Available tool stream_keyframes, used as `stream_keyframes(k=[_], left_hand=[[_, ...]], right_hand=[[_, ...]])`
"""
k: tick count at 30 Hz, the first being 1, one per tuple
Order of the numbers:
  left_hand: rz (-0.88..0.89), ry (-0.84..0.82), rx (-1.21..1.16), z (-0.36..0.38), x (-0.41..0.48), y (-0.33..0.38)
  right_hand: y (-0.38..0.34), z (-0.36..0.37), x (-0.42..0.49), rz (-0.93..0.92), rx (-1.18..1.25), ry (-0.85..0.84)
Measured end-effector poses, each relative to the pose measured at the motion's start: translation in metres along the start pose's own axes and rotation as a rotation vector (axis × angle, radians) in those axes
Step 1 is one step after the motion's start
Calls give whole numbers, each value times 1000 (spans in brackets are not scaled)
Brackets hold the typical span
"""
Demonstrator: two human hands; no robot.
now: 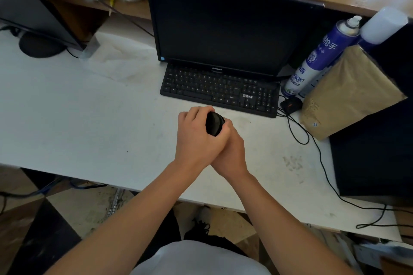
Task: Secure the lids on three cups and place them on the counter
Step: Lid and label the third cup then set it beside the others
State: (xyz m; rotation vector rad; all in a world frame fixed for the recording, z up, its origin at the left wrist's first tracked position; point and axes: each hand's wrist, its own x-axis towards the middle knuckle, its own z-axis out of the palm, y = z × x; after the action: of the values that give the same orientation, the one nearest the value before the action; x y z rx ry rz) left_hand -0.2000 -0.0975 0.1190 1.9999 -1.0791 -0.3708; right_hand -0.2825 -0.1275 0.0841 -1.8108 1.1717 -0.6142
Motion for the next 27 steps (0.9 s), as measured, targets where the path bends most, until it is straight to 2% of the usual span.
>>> stream_keyframes(k=[5, 21, 24, 27], left_hand=[[60, 63, -22, -6, 6, 6], [176, -39, -17, -12, 11, -3], [212, -101, -2, -15, 15, -7], [269, -291, 21, -20, 24, -17]], right_hand=[[-11, -14, 7, -46, 63, -34], [-5, -14, 9, -22, 137, -76], [-3, -13, 10, 16, 150, -115], [4, -12, 12, 114, 240, -222]])
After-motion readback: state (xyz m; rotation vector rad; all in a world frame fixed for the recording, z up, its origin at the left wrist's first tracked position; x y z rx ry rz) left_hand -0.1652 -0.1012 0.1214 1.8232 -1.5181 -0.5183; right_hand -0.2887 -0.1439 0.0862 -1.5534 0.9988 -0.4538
